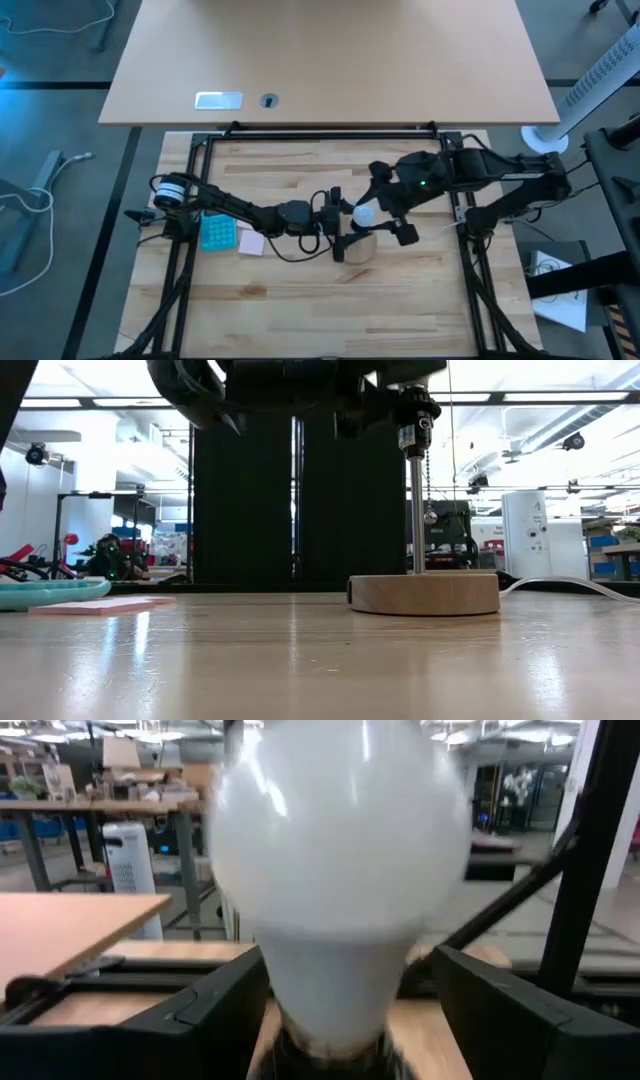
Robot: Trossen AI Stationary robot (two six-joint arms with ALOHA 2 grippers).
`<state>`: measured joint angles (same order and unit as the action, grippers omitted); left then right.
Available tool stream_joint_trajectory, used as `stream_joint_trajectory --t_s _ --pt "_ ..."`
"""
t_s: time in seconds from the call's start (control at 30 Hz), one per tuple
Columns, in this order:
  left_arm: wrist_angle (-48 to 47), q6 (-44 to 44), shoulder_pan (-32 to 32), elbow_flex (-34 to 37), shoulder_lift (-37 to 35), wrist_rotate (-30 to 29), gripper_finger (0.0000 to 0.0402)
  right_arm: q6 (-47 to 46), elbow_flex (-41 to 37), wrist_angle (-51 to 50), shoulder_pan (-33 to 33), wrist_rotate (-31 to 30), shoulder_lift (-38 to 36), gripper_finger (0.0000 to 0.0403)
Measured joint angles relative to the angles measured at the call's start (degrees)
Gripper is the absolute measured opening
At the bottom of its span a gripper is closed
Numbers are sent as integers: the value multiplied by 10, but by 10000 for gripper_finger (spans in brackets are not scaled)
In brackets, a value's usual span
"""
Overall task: Screw lightbulb
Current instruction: Insert the lightbulb into the lamp
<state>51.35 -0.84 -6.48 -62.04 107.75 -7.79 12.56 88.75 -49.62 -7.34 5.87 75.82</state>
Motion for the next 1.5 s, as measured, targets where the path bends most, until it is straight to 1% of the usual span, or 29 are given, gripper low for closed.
stream_joint_trajectory --t_s 0.3,0.47,0.73,0.97,1.07,1.17,1.3,1.5 --pt "-1 9 0 0 0 0 251 -2 0 -16 10 -5 -2 278" --pt "-8 20 0 0 0 8 251 -14 0 -16 10 -4 -9 291" --pt "-17 36 0 -1 0 4 251 -31 0 -19 10 -5 -12 311" --pt "-42 34 -1 -2 -4 -5 251 -31 -4 -47 10 -8 3 311" --pt "-44 34 -1 -2 -4 -7 251 -22 -4 -46 10 -21 3 310" --pt "-44 34 -1 -2 -4 -7 251 -17 -4 -49 11 -47 1 310" --pt "-44 34 -1 -2 -4 -8 251 -17 -5 -60 13 -38 3 308" --pt "-44 35 -1 -2 -4 -8 251 -17 -7 -68 14 -24 19 293"
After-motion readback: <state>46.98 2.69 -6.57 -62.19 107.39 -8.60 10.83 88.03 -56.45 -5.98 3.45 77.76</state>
